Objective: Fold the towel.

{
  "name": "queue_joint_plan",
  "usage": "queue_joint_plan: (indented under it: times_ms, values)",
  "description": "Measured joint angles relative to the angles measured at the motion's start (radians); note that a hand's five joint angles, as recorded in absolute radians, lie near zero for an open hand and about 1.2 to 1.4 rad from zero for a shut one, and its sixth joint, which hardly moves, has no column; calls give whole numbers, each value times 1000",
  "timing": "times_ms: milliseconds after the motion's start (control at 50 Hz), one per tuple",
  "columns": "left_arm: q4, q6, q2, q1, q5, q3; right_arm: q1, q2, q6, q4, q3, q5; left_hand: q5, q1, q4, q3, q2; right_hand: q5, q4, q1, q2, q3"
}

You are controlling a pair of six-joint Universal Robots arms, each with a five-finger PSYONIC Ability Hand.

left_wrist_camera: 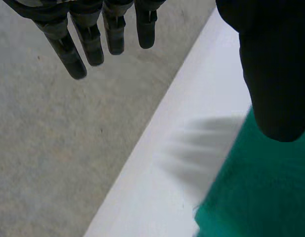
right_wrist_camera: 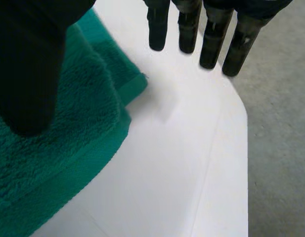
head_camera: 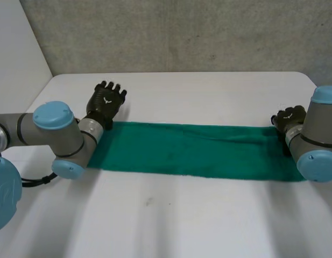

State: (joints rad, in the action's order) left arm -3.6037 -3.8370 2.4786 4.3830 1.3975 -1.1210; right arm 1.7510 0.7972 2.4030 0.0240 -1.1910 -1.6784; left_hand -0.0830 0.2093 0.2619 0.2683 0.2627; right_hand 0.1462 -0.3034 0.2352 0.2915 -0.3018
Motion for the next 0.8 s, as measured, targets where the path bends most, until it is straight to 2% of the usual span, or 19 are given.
queue_joint_plan:
  times_ms: [20,80,120,140,200,380,420,460,500,540,640,800]
  values:
    - [-26,0,-8,-4,-8,-12,0,17,48,12,-3,-15,38,-6,-52,-50,-51,-80,72,-34,-67,85]
    - [-41,0,-17,-7,-11,-22,-2,38,80,23,-10,-20,38,-6,-52,-50,-51,-83,73,-34,-70,90]
    - [-69,1,-55,-9,-11,-51,-7,131,161,62,-51,-11,38,-6,-52,-50,-51,-85,73,-34,-70,90]
    - [-69,1,-55,-9,-11,-51,-7,131,161,62,-51,-11,38,-6,-52,-50,-51,-85,73,-34,-70,90]
    - [-77,3,-111,-4,-6,-97,-22,267,218,98,-128,47,38,-6,-54,-51,-56,-84,73,-34,-70,90]
    - [-68,10,-230,19,-2,-224,-84,435,231,98,-286,172,38,-6,-54,-51,-56,-84,73,-34,-70,90]
    - [-66,13,-284,31,-3,-295,-122,494,226,82,-391,239,38,-6,-54,-51,-56,-84,73,-34,-70,90]
    - [-65,15,-307,34,-4,-328,-135,505,225,78,-421,256,38,-6,-54,-51,-56,-84,73,-34,-70,90]
    - [-65,17,-353,40,-6,-398,-182,525,224,70,-510,314,38,-6,-54,-51,-56,-73,64,-30,-56,69]
    - [-65,17,-353,40,-6,-398,-182,525,224,70,-510,314,38,-6,-54,-51,-56,-73,64,-30,-56,69]
    - [-66,18,-395,40,-9,-485,-252,513,227,69,-612,409,38,-6,-54,-51,-56,9,-36,52,31,-34]
    - [-67,18,-392,36,-9,-514,-279,433,230,86,-631,450,38,-6,-54,-51,-56,90,-124,130,127,-124]
